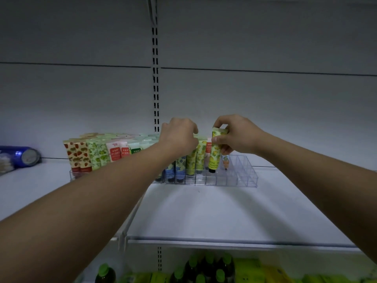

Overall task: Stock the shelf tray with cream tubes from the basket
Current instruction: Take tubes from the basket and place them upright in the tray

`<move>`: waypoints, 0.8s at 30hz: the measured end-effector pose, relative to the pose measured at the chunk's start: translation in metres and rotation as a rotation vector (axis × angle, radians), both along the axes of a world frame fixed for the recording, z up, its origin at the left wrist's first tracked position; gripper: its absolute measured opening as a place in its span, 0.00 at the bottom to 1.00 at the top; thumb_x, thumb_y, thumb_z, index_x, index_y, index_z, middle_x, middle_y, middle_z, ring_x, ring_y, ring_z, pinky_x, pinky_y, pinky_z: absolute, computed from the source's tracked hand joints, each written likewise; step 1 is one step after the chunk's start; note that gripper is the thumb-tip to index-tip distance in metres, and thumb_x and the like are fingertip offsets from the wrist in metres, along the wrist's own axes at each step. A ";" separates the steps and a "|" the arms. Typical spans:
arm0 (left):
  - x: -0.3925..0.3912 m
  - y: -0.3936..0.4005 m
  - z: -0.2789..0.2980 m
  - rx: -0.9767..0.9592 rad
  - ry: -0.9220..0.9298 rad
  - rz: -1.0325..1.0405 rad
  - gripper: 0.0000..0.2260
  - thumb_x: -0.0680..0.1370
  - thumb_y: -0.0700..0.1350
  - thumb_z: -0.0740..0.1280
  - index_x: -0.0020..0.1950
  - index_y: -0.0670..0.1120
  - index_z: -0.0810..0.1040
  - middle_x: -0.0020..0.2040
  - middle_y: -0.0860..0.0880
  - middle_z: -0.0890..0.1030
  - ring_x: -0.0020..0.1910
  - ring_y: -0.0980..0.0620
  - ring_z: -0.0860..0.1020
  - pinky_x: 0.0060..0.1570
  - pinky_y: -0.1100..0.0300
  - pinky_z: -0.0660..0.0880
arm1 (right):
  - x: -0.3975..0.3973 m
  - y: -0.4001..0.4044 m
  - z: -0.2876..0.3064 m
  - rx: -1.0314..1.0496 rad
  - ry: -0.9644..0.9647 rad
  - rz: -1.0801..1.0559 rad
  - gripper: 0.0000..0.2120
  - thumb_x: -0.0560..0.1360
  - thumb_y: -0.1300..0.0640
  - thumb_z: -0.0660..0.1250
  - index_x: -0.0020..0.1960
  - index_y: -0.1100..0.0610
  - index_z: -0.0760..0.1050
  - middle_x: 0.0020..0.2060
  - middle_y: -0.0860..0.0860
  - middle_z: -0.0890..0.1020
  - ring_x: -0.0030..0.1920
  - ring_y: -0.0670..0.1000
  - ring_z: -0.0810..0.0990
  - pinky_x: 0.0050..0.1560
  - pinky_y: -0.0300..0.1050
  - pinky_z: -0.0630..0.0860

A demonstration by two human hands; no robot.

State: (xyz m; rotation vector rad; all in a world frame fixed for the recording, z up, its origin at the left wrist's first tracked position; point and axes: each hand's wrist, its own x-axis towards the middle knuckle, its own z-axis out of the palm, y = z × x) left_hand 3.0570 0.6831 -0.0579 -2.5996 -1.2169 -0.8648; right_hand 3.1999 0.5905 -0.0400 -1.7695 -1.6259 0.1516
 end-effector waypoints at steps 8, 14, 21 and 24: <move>-0.046 -0.055 -0.067 -0.138 0.059 -0.186 0.15 0.78 0.51 0.61 0.65 0.54 0.75 0.61 0.49 0.77 0.62 0.46 0.74 0.61 0.47 0.72 | -0.025 -0.011 0.008 -0.045 -0.117 -0.030 0.06 0.72 0.64 0.74 0.47 0.62 0.80 0.40 0.61 0.84 0.38 0.59 0.85 0.42 0.52 0.84; -0.064 -0.059 -0.124 -0.417 0.258 -0.125 0.29 0.78 0.67 0.47 0.76 0.59 0.57 0.78 0.52 0.56 0.77 0.47 0.51 0.72 0.37 0.46 | -0.031 -0.004 0.004 -0.020 -0.263 -0.070 0.02 0.75 0.63 0.71 0.47 0.60 0.81 0.35 0.55 0.84 0.32 0.49 0.83 0.39 0.42 0.81; -0.061 -0.056 -0.126 -0.432 0.268 -0.104 0.30 0.76 0.69 0.45 0.77 0.60 0.54 0.79 0.53 0.52 0.78 0.45 0.47 0.69 0.32 0.39 | -0.033 0.016 -0.004 0.074 -0.341 -0.128 0.07 0.77 0.67 0.65 0.48 0.61 0.81 0.37 0.56 0.83 0.33 0.52 0.79 0.42 0.42 0.76; -0.060 -0.055 -0.127 -0.405 0.267 -0.095 0.32 0.75 0.70 0.45 0.77 0.60 0.54 0.79 0.52 0.53 0.77 0.44 0.49 0.69 0.31 0.41 | -0.033 0.026 -0.007 0.122 -0.364 -0.144 0.07 0.77 0.66 0.65 0.48 0.61 0.81 0.39 0.56 0.83 0.38 0.55 0.80 0.44 0.44 0.76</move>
